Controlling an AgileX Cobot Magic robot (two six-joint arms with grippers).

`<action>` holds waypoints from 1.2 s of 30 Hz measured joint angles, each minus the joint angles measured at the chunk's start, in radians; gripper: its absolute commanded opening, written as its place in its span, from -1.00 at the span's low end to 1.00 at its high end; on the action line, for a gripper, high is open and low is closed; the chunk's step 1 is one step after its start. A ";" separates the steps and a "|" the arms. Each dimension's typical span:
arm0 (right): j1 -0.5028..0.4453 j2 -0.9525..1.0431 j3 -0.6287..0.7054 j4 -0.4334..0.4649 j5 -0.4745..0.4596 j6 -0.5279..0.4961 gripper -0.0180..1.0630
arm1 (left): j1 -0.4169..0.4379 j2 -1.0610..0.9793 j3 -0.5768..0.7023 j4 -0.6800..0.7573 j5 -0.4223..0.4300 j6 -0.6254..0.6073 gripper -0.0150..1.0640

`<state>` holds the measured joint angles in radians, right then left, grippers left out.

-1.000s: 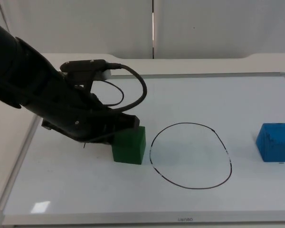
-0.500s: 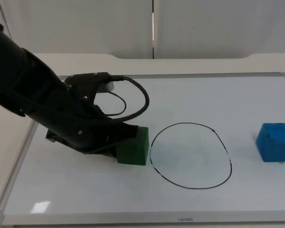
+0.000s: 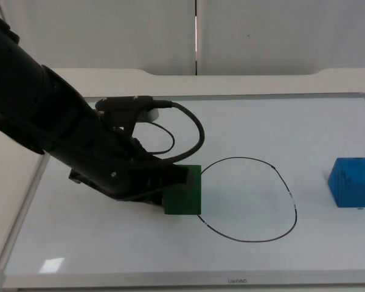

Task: Push the two cubes into the marked area.

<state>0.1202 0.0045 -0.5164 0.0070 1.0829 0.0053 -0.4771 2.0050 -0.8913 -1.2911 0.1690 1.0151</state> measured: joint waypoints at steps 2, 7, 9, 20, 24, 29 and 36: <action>0.000 0.000 0.000 0.000 0.000 0.000 0.98 | -0.009 0.000 0.000 -0.009 -0.001 0.000 -0.98; 0.000 0.000 0.000 0.000 0.000 0.000 0.98 | -0.020 0.000 -0.002 -0.033 -0.002 -0.001 -0.98; 0.000 0.000 0.000 0.000 0.000 0.000 0.98 | -0.024 0.000 -0.004 -0.037 0.000 -0.001 -0.98; 0.000 0.000 0.000 0.000 0.000 0.002 0.98 | -0.093 0.000 -0.044 -0.048 -0.004 -0.001 -0.98; 0.000 0.000 0.000 0.000 0.000 0.002 0.98 | -0.098 0.000 -0.044 -0.048 -0.007 -0.001 -0.98; 0.000 0.000 0.000 0.000 0.000 0.002 0.98 | -0.098 0.000 -0.044 -0.048 -0.003 -0.001 -0.98; 0.000 0.000 0.000 0.000 0.000 0.002 0.98 | -0.136 0.000 -0.044 -0.048 -0.003 -0.001 -0.98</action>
<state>0.1202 0.0045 -0.5164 0.0070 1.0829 0.0077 -0.6128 2.0050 -0.9356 -1.3389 0.1665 1.0144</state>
